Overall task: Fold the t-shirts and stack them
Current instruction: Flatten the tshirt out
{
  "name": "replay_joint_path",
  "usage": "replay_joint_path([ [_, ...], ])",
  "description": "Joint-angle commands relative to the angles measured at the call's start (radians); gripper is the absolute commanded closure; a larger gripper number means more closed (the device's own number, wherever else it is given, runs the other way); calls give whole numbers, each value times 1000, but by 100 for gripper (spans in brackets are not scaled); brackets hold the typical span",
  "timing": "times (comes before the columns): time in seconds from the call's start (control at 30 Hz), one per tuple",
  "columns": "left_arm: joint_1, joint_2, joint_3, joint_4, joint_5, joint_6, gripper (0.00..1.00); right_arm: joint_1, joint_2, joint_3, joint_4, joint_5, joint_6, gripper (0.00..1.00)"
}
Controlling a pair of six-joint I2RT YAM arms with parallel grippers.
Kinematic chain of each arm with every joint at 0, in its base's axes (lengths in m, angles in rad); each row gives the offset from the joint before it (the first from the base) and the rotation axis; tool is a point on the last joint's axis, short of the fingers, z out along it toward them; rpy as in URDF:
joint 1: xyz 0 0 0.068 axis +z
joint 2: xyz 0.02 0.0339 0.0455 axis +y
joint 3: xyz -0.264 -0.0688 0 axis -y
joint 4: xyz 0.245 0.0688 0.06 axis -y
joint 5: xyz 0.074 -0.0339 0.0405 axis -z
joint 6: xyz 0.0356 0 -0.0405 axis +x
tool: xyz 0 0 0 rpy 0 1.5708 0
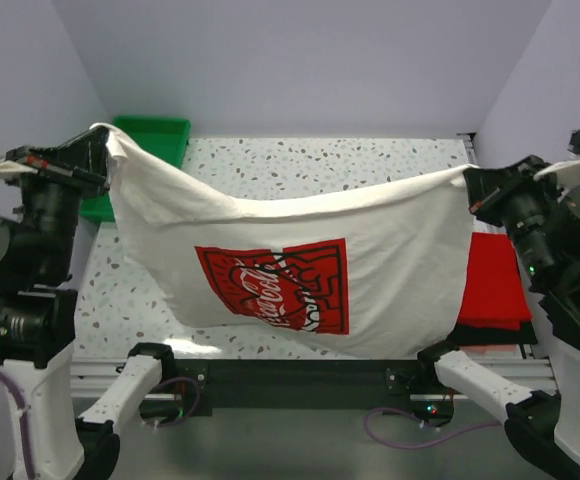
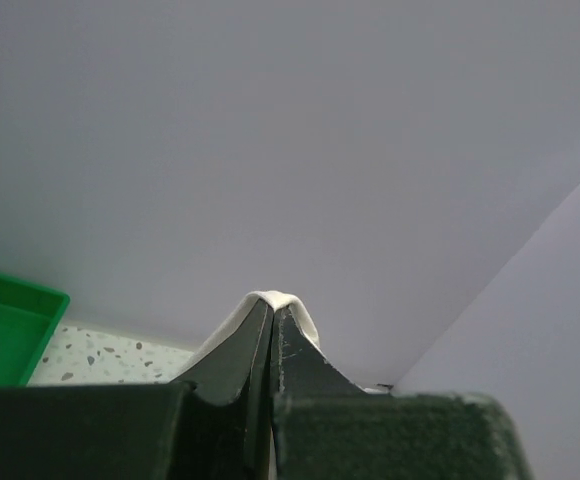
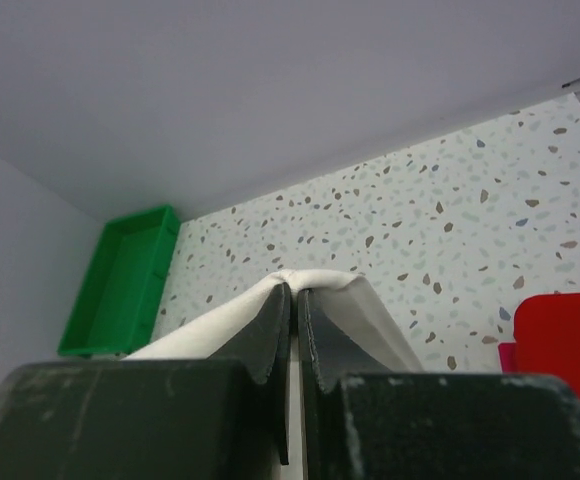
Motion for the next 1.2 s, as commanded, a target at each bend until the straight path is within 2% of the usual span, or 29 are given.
replay_joint_path([
  [0.0, 7, 125, -75, 152, -2, -21, 100, -3, 113, -83, 184, -17, -36, 100],
  [0.17, 8, 345, -75, 350, 20, -20, 100, -7, 295, -111, 402, -29, -55, 100],
  [0.23, 10, 432, -16, 416, 30, -7, 100, -19, 417, -74, 465, -46, -67, 100],
  [0.27, 10, 525, 13, 433, 33, -4, 100, -28, 462, -48, 509, -75, -67, 100],
  [0.33, 17, 626, 133, 489, 59, 8, 100, -65, 610, 69, 547, -127, -62, 100],
  [0.37, 28, 730, 187, 497, 66, 10, 100, -92, 666, 120, 571, -164, -58, 100],
  [0.43, 42, 844, 390, 493, 104, -1, 100, -120, 757, 281, 596, -211, -41, 100],
  [0.47, 65, 959, 473, 484, 124, -12, 100, -146, 848, 339, 611, -234, -32, 100],
  [0.5, 76, 1014, 638, 478, 144, -42, 100, -155, 886, 460, 613, -260, -16, 100],
  [0.6, 134, 1154, 837, 506, 208, -113, 100, -190, 978, 605, 657, -277, 5, 100],
  [0.63, 149, 1164, 837, 578, 231, -134, 100, -201, 977, 605, 681, -277, 10, 100],
  [0.73, 206, 1121, 735, 727, 254, -191, 100, -237, 932, 515, 786, -284, 42, 100],
  [0.87, 243, 1073, 680, 773, 296, -204, 100, -290, 836, 317, 894, -307, 79, 100],
  [0.93, 255, 1037, 580, 793, 319, -207, 100, -304, 793, 193, 910, -333, 108, 100],
  [0.97, 258, 977, 440, 824, 320, -205, 100, -315, 782, 156, 907, -351, 122, 100],
  [1.13, 264, 795, 59, 921, 338, -220, 100, -326, 676, -187, 916, -392, 159, 100],
  [1.17, 263, 767, -74, 933, 342, -227, 100, -329, 659, -242, 922, -396, 171, 100],
])
